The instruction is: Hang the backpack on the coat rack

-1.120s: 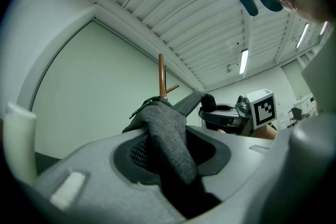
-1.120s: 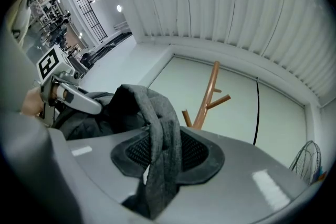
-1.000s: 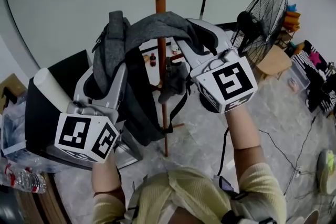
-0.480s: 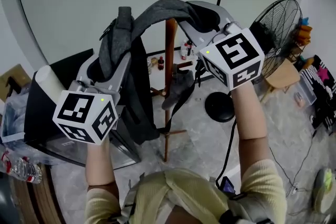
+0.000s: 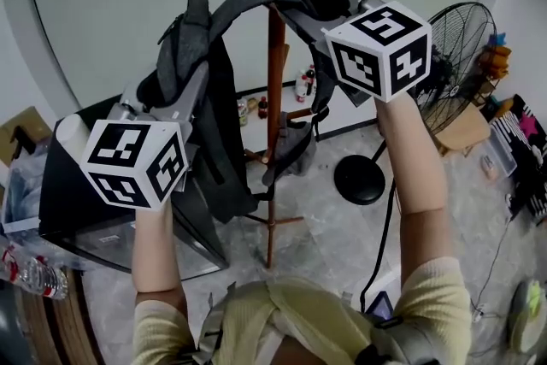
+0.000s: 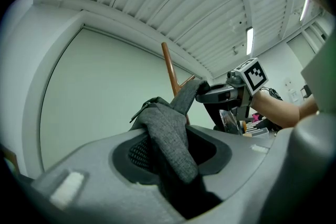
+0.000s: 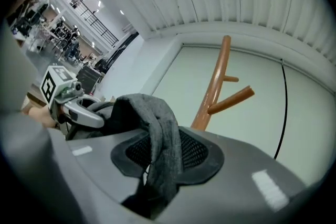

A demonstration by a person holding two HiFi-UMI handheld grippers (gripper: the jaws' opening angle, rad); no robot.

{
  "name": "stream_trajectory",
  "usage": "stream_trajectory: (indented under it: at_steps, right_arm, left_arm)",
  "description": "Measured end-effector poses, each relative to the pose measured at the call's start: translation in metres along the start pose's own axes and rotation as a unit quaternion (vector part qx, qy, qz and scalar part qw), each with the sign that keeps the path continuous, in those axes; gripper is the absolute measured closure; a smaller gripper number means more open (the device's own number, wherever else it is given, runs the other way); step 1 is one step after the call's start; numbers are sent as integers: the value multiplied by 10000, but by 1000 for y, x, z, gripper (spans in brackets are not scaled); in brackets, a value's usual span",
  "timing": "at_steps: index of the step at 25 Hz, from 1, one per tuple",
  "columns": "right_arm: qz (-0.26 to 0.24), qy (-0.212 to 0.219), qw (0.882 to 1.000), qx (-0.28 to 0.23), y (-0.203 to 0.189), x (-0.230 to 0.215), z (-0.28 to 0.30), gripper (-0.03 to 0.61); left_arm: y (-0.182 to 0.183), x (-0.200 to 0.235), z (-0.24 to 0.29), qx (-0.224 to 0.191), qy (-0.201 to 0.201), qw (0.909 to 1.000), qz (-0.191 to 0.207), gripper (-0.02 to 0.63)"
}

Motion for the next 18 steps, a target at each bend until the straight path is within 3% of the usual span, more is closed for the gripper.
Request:
stream_trajectory:
  at_steps: [5, 12, 18]
  right_arm:
    - [225, 96, 9994, 239, -6, -8, 6, 460]
    - [1395, 341, 9885, 471, -13, -21, 26, 463]
    - [1640, 223, 9829, 808, -31, -27, 28, 462]
  left_arm:
    - [-6, 1, 10, 104, 19, 9999, -8, 448]
    - [-7, 13, 31, 258, 5, 9996, -100, 445]
    - [-21, 11, 43, 479, 14, 9988, -124, 442]
Point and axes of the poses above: the fingertips, and each gripper's own axes: z forward along the fingers, x to its left, y out of its top, the point moved 6 cm from there along -z, backward along the fingers, and after that the axes turned 5 degrees about -x, right-handed, at the moved point
